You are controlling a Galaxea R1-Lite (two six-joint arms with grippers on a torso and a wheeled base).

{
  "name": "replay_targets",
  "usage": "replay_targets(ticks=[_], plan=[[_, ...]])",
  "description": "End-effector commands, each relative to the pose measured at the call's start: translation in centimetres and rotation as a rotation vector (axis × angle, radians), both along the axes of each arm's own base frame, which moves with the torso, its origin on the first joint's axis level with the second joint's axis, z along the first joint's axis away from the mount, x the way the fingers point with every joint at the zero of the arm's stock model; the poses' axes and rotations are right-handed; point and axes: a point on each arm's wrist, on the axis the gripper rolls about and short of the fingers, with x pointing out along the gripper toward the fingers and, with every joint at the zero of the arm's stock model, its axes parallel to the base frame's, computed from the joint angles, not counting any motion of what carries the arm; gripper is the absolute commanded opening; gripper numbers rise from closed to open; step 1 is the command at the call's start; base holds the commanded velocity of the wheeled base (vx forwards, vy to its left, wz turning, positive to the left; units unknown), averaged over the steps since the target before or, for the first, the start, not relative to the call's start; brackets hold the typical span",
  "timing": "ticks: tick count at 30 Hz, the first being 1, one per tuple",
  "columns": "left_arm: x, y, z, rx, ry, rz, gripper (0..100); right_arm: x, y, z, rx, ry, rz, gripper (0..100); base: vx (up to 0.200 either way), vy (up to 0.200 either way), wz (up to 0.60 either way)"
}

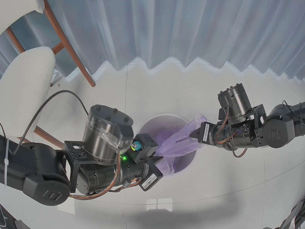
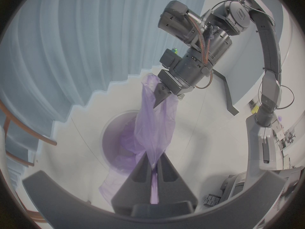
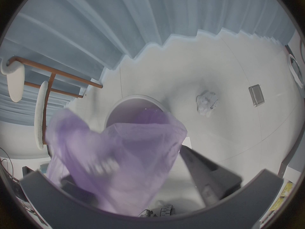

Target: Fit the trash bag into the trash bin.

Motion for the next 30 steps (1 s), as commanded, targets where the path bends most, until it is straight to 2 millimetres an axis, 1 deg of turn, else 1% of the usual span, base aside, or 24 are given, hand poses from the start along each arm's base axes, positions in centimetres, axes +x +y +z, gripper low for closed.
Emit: replay_targets(ticks=[1, 4, 5, 9, 12, 13, 16, 19, 20, 22, 26, 28, 29, 30], plan=[[-0.1, 0.1, 0.0, -0.016, 0.024, 0.025, 0, 0.1, 0.2, 0.2, 0.005, -0.007, 0.002, 0, 0.000, 0.000, 0.00], [-0.2, 0.1, 0.0, -0.014, 0.026, 0.047, 0, 0.1, 0.2, 0.6, 0.012, -0.018, 0.003, 0, 0.000, 0.000, 0.00], [-0.4, 0.3, 0.3, 0.000, 0.021, 0.070, 0, 0.2, 0.2, 0.9, 0.020, -0.029, 0.001, 0, 0.000, 0.000, 0.00], [-0.8, 0.8, 0.9, -0.006, 0.015, 0.081, 0, 0.3, 0.2, 1.2, 0.024, -0.037, 0.001, 0, 0.000, 0.000, 0.00], [-1.1, 1.2, 0.7, 0.003, 0.020, 0.084, 0, 0.2, 0.2, 1.1, 0.024, -0.036, 0.000, 0, 0.000, 0.000, 0.00], [-1.2, 1.3, 0.7, 0.003, 0.023, 0.082, 100, 0.2, 0.1, 1.0, 0.023, -0.033, 0.000, 0, 0.000, 0.000, 0.00], [-1.3, 1.3, 0.7, -0.005, 0.033, 0.089, 100, 0.0, -0.1, 1.2, 0.022, -0.036, 0.001, 0, 0.000, 0.000, 0.00], [-1.7, 2.5, 1.7, -0.049, 0.056, 0.131, 100, -0.5, -0.5, 1.8, 0.044, -0.038, 0.027, 0, 0.000, 0.000, 0.00], [-1.8, 2.6, 1.8, -0.051, 0.059, 0.135, 100, -0.5, -0.5, 1.8, 0.046, -0.037, 0.032, 0, 0.000, 0.000, 0.00], [-1.2, 4.2, 2.4, -0.110, 0.081, 0.217, 100, -1.1, -1.2, 1.8, 0.044, -0.027, 0.087, 0, 0.000, 0.000, 0.00], [-0.8, 6.6, 3.5, -0.168, 0.071, 0.280, 100, -1.1, -2.0, 1.1, 0.018, -0.032, 0.127, 0, 0.000, 0.000, 0.00], [-1.1, 7.8, 3.3, -0.177, 0.094, 0.258, 100, -0.8, -2.4, 0.7, 0.019, -0.036, 0.131, 0, 0.000, 0.000, 0.00], [-1.1, 7.8, 3.3, -0.177, 0.094, 0.258, 100, -0.8, -2.4, 0.7, 0.019, -0.036, 0.131, 0, 0.000, 0.000, 0.00], [-1.3, 8.7, 3.0, -0.183, 0.111, 0.249, 100, -0.6, -2.4, 0.5, 0.022, -0.035, 0.137, 0, 0.000, 0.000, 0.00]])
